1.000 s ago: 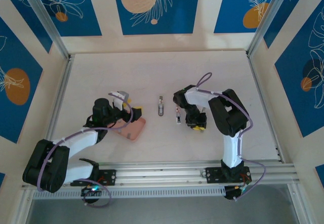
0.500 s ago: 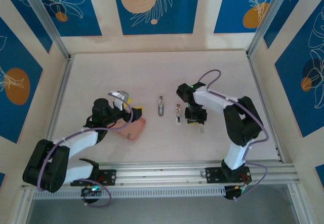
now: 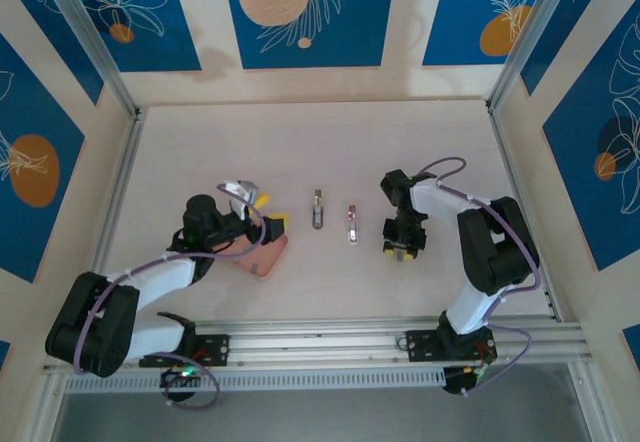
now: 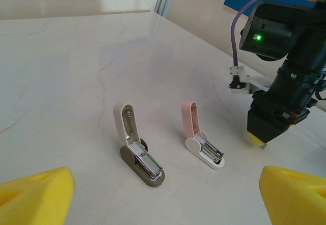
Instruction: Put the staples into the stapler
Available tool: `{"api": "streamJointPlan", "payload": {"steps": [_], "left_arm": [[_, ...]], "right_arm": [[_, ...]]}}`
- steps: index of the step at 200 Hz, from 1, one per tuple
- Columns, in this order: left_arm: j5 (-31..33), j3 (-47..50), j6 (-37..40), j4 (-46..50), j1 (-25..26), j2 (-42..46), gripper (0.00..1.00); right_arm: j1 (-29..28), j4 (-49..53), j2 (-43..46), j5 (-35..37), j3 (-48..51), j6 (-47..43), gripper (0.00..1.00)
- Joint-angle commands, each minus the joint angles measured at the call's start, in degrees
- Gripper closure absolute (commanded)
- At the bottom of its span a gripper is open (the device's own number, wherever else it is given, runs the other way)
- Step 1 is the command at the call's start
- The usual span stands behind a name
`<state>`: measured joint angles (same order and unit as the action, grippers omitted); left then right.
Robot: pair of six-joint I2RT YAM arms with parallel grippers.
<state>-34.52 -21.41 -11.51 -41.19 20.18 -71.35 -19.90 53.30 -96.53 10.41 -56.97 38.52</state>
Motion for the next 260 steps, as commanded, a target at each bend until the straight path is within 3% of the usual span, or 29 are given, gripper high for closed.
{"api": "streamJointPlan", "payload": {"steps": [1,85,179,260], "left_arm": [[-1.78,0.23,0.19,-1.79,0.73,-0.54,0.07],[-2.08,0.1,0.42,-1.61,0.86,-0.76,0.07],[-2.17,-0.04,0.37,-1.61,0.82,-0.88,0.07],[-0.05,0.31,0.13,-1.44,0.82,-1.14,0.06]], "right_arm": [[1.11,-0.65,0.31,-1.76,0.57,-2.43,0.64],[2.54,-1.27,-2.17,-2.5,-0.6,-4.86,0.68],[2.42,-0.85,-3.41,-2.43,-0.07,-4.6,0.83],[-6.34,-3.27,5.85,5.14,-4.01,0.99,0.86]]}}
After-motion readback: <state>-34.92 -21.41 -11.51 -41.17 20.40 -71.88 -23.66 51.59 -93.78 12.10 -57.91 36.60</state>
